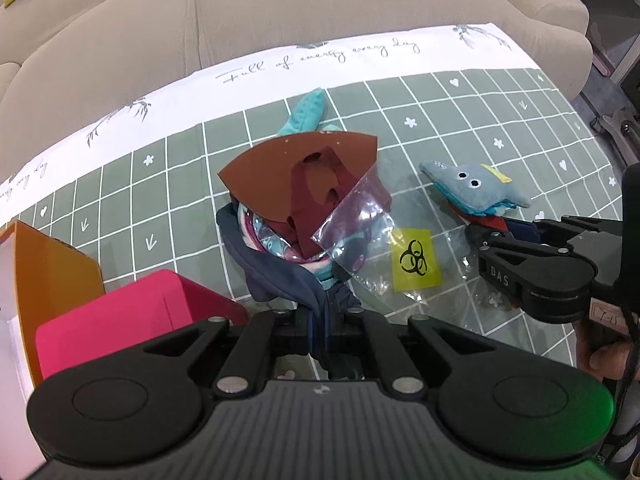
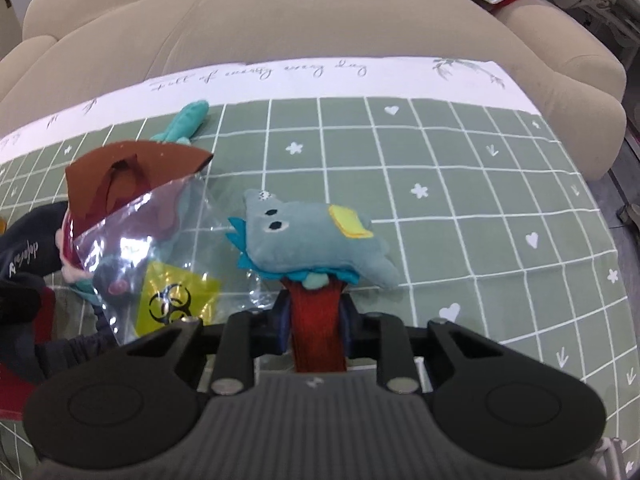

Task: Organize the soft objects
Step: 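Lift the plush toy and navy cap off the mat with both grippers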

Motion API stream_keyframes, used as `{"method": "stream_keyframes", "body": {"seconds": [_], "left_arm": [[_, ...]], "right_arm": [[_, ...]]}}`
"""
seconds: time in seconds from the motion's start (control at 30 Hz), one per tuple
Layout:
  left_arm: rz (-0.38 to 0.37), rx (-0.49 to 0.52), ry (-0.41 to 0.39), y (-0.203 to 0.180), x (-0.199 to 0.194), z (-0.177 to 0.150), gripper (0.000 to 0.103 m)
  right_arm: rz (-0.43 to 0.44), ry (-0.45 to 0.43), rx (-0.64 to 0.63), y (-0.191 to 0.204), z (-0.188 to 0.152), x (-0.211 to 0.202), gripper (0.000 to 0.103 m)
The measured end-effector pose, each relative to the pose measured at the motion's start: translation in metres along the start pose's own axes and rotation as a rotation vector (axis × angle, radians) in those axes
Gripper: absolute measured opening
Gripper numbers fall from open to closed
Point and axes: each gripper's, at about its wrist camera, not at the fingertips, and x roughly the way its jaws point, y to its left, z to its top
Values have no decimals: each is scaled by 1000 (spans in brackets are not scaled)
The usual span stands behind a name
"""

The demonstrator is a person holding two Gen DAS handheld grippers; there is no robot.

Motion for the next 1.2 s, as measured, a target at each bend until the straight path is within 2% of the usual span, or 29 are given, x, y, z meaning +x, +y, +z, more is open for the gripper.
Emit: {"method": "stream_keyframes", "body": {"seconds": [0.6, 0.93, 1.2], "left_arm": [[-58, -28, -42, 13, -30, 3, 5], [-112, -47, -96, 26, -79, 12, 5], [-128, -73, -135, 50, -121, 18, 5]], "right_arm": [[73, -45, 17, 12, 14, -47, 22], [84, -70, 7, 30, 30, -93, 22], [87, -108, -15, 53, 51, -135, 22]]}}
